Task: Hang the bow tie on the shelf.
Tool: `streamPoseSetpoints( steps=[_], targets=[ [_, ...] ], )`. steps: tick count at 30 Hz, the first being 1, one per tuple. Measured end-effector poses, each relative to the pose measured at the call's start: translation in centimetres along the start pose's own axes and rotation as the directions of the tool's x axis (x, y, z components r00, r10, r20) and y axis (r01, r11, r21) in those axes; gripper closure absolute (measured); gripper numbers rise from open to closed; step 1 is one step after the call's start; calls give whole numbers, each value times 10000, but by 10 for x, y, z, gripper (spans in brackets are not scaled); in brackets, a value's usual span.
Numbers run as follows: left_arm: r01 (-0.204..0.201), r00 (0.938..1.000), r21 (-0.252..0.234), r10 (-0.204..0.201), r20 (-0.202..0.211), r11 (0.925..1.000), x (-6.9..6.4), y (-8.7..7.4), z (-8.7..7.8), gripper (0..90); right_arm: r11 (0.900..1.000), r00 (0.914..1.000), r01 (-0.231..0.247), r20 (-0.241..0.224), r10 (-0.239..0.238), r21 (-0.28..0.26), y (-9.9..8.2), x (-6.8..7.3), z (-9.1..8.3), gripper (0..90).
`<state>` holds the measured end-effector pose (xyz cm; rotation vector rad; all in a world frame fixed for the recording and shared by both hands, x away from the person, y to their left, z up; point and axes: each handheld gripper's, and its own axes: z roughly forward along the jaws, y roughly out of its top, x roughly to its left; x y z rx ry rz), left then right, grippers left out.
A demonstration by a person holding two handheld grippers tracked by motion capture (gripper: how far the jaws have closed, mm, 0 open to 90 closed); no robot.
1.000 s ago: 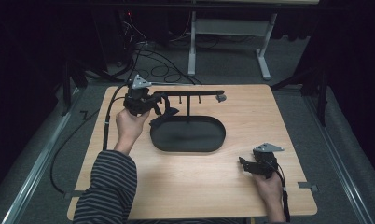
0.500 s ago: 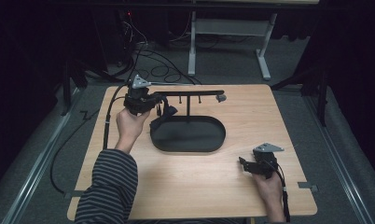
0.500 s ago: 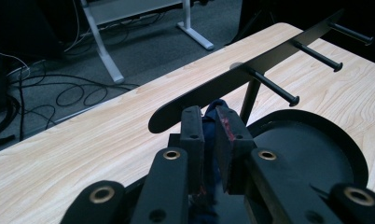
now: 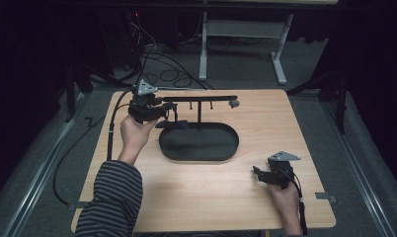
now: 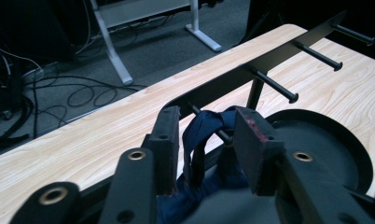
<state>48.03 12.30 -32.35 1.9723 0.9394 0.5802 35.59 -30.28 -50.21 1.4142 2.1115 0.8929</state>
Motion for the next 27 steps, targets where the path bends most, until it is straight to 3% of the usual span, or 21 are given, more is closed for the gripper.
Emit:
streamPoseSetpoints(
  steps=[27],
  targets=[
    [-126,9999,47,126,21,9999,1,-16,-26,541,10000,10000,21,-30,-21,2,0,0,0,307]
  ],
)
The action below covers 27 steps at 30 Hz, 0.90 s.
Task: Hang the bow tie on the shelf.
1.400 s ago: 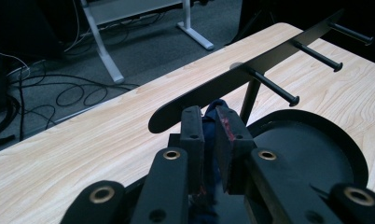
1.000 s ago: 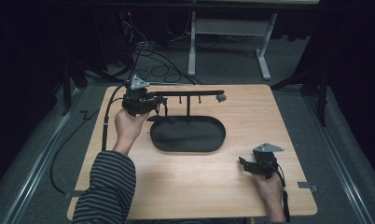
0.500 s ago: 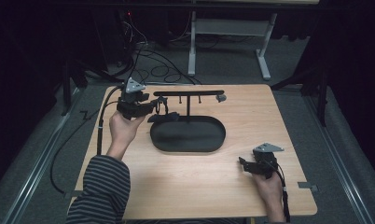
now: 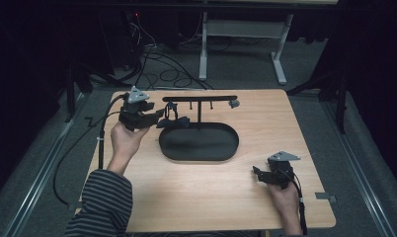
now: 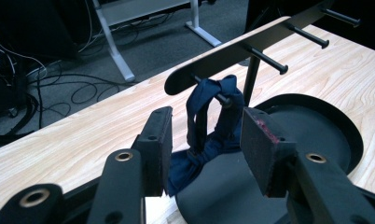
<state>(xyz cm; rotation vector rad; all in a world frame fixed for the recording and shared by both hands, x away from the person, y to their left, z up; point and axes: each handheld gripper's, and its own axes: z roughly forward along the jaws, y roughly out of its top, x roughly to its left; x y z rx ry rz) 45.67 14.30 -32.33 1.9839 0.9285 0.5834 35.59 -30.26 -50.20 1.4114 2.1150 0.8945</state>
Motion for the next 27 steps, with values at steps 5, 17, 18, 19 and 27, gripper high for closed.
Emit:
streamPoseSetpoints(
  steps=[5,17,18,19,27],
  targets=[
    [-47,10000,-29,47,-7,10000,-1,-3,-6,537,10000,10000,-13,2,13,3,0,0,0,307],
    [-109,9999,-65,109,29,9999,-3,-11,-18,532,10000,10000,-17,1,17,4,0,0,0,307],
    [-104,9999,-95,104,41,9999,-4,-12,-19,532,10000,10000,0,-3,0,0,0,0,0,307],
    [-144,9999,-81,144,41,9999,-4,-12,-20,532,10000,10000,13,2,-13,-3,0,0,0,307],
    [-140,9999,-174,141,38,9997,-5,-16,-29,524,10000,10000,13,2,-13,-4,0,0,0,307]
  ],
)
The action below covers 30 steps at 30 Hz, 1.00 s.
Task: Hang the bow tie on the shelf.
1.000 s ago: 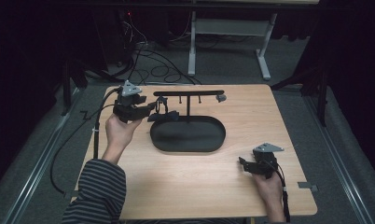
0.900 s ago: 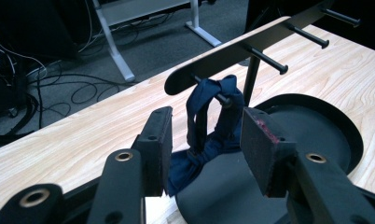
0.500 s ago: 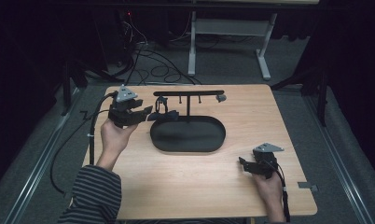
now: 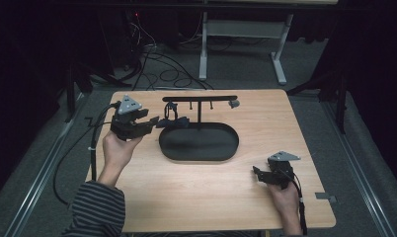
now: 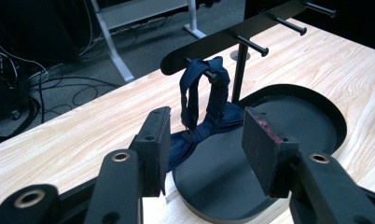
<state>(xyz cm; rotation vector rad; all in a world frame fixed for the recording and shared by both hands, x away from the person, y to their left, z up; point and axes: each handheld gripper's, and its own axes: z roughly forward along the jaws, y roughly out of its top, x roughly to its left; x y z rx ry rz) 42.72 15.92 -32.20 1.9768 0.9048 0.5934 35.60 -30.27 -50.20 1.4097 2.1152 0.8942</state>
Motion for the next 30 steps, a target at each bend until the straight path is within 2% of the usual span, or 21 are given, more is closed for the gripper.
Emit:
streamPoseSetpoints(
  steps=[8,30],
  targets=[
    [103,9999,-164,-103,1,9998,-1,-7,-7,523,10000,10000,-35,-7,35,8,0,0,0,307],
    [126,9999,-225,-125,77,9997,-7,-25,-20,523,10000,10000,2,3,-2,0,0,0,0,307]
  ],
)
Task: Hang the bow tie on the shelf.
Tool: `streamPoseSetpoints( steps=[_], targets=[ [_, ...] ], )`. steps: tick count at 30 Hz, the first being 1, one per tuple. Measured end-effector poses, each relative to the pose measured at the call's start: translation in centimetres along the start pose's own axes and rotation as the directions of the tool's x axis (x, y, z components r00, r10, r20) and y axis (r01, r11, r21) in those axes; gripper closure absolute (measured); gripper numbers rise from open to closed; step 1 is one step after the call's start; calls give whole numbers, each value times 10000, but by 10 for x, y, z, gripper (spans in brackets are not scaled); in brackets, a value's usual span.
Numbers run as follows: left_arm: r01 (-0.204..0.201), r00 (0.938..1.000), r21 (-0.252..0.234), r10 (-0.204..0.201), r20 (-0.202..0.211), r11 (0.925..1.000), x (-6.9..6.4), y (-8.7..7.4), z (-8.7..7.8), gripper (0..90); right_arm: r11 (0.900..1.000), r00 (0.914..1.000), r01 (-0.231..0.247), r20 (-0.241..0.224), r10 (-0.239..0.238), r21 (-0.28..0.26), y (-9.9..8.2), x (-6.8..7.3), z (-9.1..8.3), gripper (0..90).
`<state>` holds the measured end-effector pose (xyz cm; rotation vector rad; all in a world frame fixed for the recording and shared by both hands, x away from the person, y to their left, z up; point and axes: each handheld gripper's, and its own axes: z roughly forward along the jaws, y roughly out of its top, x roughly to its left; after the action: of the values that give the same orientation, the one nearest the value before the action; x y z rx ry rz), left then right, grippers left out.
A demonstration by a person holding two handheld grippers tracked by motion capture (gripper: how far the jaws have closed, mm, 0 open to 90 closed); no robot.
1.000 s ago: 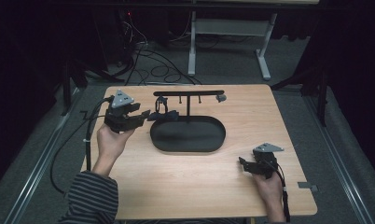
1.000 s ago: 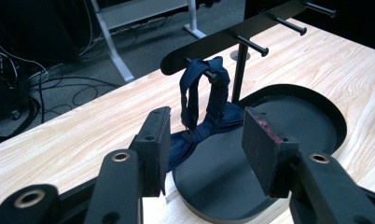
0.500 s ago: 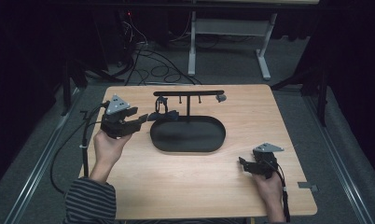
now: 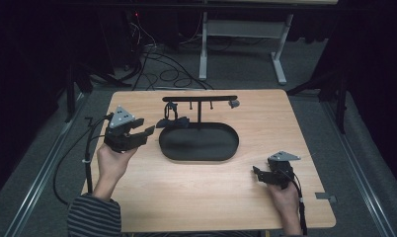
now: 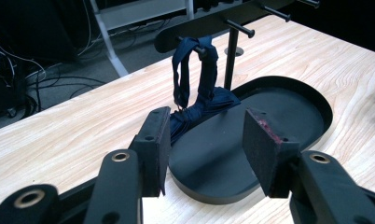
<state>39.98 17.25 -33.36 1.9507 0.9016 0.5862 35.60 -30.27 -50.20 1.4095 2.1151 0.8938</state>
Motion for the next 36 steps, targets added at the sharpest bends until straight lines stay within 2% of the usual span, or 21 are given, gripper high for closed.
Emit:
streamPoseSetpoints(
  steps=[9,10,26,36],
  targets=[
    [187,9998,26,-187,-14,9998,1,-10,-4,523,10000,10000,-17,-4,17,4,0,0,0,307],
    [255,9996,1,-255,84,9997,1,-10,-4,523,10000,10000,-32,-1,32,7,0,0,0,307],
    [282,9994,10,-282,195,9996,-6,-22,-11,520,10000,10000,-29,3,29,11,0,0,0,307],
    [507,9985,-17,-507,222,9987,-7,-33,-15,517,10000,10000,-12,4,12,7,0,0,0,307]
  ],
)
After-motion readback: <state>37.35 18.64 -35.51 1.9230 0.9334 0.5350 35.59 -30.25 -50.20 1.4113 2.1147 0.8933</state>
